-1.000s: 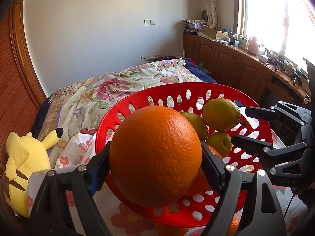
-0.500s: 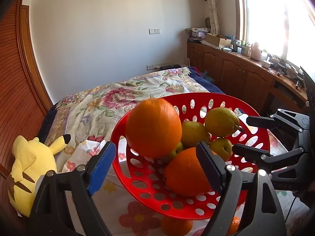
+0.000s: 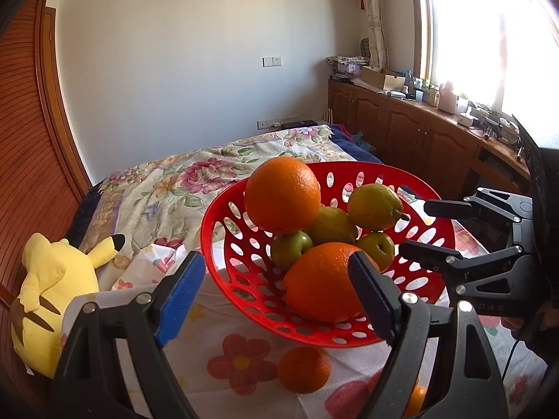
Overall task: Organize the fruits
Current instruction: 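Withdraw both tools from the basket toward the tangerines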
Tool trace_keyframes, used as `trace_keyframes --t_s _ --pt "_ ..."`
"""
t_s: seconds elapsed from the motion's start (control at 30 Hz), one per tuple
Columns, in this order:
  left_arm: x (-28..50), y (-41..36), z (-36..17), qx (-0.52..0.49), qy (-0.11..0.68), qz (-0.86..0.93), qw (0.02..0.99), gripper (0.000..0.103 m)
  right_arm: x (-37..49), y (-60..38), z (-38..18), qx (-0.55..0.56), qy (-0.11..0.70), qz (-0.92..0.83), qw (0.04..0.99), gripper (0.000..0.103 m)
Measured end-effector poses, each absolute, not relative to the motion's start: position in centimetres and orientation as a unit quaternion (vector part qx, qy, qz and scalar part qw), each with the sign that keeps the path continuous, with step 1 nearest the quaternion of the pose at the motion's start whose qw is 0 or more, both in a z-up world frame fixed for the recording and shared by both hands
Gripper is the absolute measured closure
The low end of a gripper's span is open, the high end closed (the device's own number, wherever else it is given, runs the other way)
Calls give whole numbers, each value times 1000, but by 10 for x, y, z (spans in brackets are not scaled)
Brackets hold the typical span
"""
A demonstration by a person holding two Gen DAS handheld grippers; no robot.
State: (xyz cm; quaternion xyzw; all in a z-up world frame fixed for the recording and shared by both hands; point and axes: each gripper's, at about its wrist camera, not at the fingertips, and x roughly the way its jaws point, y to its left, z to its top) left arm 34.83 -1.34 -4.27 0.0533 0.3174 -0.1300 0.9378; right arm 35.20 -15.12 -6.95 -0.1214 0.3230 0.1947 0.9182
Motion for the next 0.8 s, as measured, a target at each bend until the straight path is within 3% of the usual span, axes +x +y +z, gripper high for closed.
trace_keyframes --t_s 0.8 --pt "232 3 -56 15 292 -141 946 19 239 -148 -65 -78 331 213 916 40"
